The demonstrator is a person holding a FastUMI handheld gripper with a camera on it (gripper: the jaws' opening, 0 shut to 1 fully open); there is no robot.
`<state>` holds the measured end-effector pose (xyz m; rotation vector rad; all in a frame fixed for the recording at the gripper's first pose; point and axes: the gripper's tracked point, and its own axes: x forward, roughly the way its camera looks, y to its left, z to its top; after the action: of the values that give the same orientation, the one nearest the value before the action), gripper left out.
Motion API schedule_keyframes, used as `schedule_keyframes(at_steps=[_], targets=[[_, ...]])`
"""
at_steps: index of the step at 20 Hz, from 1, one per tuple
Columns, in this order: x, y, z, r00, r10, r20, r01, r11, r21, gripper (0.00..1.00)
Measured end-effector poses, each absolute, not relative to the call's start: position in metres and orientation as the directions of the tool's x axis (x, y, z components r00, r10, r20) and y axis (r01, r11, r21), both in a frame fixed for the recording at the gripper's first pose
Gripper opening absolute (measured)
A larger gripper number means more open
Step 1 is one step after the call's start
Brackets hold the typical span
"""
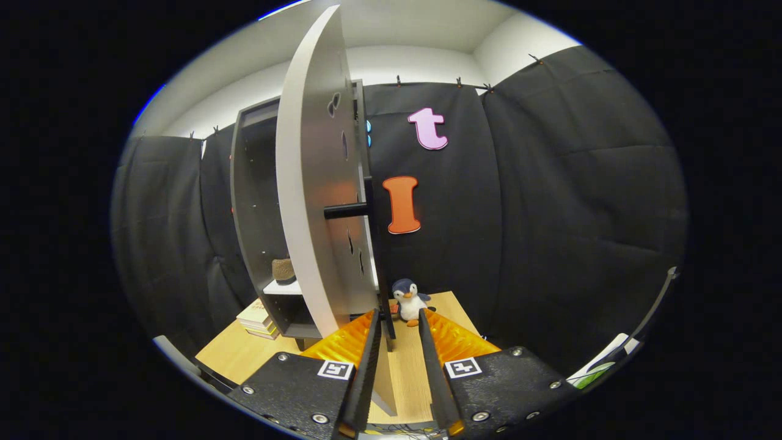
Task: Open the shoe cabinet door, grab the shoes and put them into the shoe cabinet, then close the shoe cabinet door.
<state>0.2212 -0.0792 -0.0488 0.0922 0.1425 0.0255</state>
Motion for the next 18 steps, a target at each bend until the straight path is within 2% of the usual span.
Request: schedule_keyframes(at_steps=[13, 16, 18], targets=[[0.224, -0.059, -0.054, 0.961, 0.243, -0.133, -0.231, 0.967, 0.104, 0.41], [0.225, -0.053, -0.058, 0.953, 0.273, -0.130, -0.261, 0.960, 0.100, 0.45], [0.225, -0.048, -0.058, 0.948, 0.289, -0.134, -0.276, 0.955, 0.104, 0.52]])
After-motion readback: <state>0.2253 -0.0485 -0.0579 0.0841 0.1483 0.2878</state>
